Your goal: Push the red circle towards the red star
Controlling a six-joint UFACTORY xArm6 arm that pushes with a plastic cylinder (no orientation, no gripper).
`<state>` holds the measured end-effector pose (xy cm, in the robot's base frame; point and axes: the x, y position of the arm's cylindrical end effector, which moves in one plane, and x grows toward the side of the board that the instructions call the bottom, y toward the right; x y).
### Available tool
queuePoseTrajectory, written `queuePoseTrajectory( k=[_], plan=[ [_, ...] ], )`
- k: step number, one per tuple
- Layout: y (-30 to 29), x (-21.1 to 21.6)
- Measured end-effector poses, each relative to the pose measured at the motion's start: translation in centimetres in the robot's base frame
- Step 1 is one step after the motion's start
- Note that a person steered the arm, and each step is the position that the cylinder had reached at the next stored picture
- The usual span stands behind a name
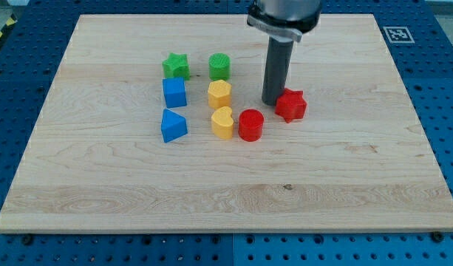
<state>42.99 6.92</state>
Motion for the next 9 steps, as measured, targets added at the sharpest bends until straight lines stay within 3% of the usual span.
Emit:
queuePoseTrajectory(
  k=[1, 2, 3, 5, 7, 9],
  plan=[
    [1.5, 3.1],
    [7.9, 4.2],
    [10.3, 4.7],
    [0.4, 8.3],
    [-8.2, 6.8],
    [-7.8, 5.7]
  ],
)
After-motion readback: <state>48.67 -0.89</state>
